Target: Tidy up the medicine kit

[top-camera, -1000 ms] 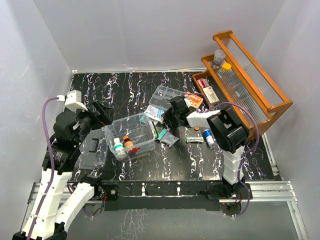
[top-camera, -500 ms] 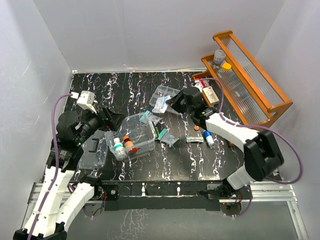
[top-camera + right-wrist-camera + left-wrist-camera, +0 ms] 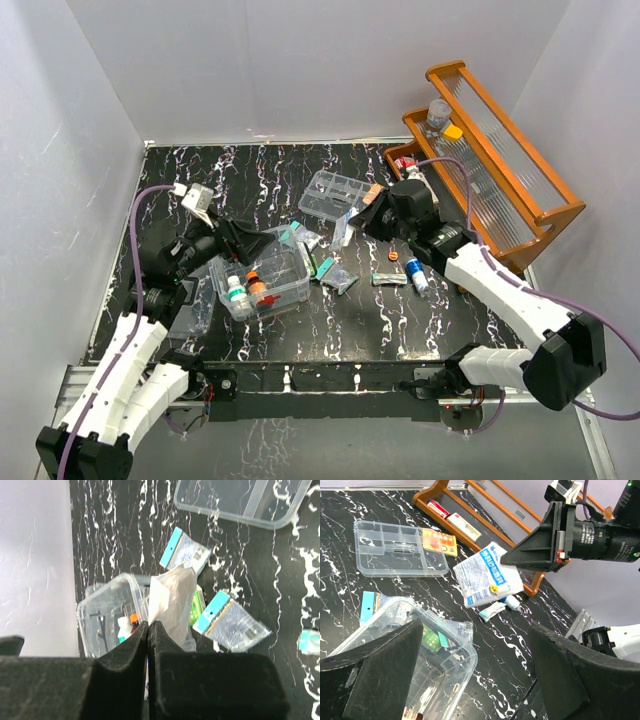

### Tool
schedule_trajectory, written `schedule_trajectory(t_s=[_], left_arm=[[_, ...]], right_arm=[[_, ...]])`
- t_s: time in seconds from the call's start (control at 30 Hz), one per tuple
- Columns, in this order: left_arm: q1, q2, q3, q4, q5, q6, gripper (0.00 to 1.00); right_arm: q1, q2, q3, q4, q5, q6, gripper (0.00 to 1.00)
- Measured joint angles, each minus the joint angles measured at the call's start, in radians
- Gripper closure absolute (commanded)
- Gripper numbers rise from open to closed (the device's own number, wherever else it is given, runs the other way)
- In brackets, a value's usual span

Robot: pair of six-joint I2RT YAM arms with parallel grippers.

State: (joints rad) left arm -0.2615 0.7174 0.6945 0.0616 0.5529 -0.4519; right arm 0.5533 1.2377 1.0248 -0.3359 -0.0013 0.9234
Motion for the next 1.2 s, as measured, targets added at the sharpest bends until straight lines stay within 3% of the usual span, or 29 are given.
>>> schedule_trajectory(t_s=[0.33,0.53,0.7,0.97,1.2], left_arm=[[-0.085,0.083,-0.055,0.248,0.039,0.025,0.12],[-0.221,0.156,-0.055,0.309,0.006,0.126,0.13],[-0.378,0.229,-0.05,0.323,-0.119,0.259,0.13],[-0.617,0.338,-0.038,0.417,-0.383,0.549,0.13],[-0.681,0.388,-0.048,0.515,-0.507,0.689,0.23]], right_arm=[[0.0,-0.083,-0.025,-0.056,-0.143,0.092,1.0],[0.0,-0.15,-0.026,-0.058,-0.135,0.179,1.0],[0.0,-0.214,-0.024,-0.082,-0.072,0.259,1.0],[0.0,-0.186,0.002,-0.204,-0.031,0.404,1.0],[0.0,-0.159,0.034,-0.25,-0.058,0.502,1.0]])
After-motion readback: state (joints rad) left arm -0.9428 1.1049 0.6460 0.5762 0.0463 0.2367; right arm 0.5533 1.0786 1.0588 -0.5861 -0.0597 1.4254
